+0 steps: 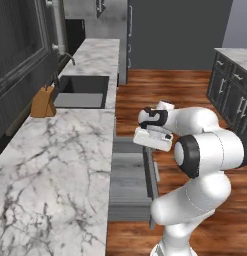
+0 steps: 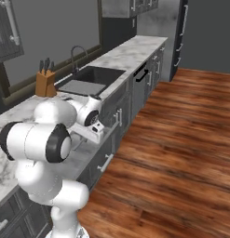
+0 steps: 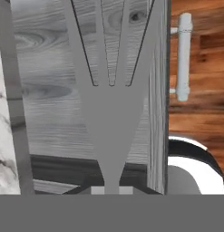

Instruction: Organize the utensils by type. Pick up the wooden spoons from the counter and place them in the open cabinet. Then pick up the metallic utensils from the counter and place them in the open drawer.

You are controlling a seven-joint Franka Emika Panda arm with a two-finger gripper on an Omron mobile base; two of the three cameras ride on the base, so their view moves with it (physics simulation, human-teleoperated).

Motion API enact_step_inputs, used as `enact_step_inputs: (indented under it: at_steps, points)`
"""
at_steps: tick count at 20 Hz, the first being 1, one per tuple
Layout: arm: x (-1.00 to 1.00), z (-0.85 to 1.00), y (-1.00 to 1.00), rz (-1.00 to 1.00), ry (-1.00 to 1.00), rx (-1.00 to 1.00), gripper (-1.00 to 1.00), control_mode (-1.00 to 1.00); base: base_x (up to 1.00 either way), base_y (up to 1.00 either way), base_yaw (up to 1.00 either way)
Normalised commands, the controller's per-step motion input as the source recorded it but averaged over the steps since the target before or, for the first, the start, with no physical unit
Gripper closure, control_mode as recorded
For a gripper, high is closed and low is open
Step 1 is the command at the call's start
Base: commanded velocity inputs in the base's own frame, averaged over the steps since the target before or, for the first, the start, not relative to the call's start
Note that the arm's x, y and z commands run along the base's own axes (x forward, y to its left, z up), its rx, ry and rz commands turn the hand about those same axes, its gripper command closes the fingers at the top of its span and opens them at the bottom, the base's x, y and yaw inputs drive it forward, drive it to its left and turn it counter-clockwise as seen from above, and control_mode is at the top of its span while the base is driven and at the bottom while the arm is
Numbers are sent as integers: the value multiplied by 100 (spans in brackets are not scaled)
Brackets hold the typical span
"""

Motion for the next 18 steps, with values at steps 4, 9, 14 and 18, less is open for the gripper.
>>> enact_step_inputs:
  at_steps: [4,9,14,18]
  points:
    - [28,-55,11,0,11,0,100,-100,0,0,0]
    - [23,-60,7,0,7,0,100,-100,0,0,0]
    - [21,-56,1,0,4,1,100,-100,0,0,0]
    - [13,-56,0,0,2,1,100,-100,0,0,0]
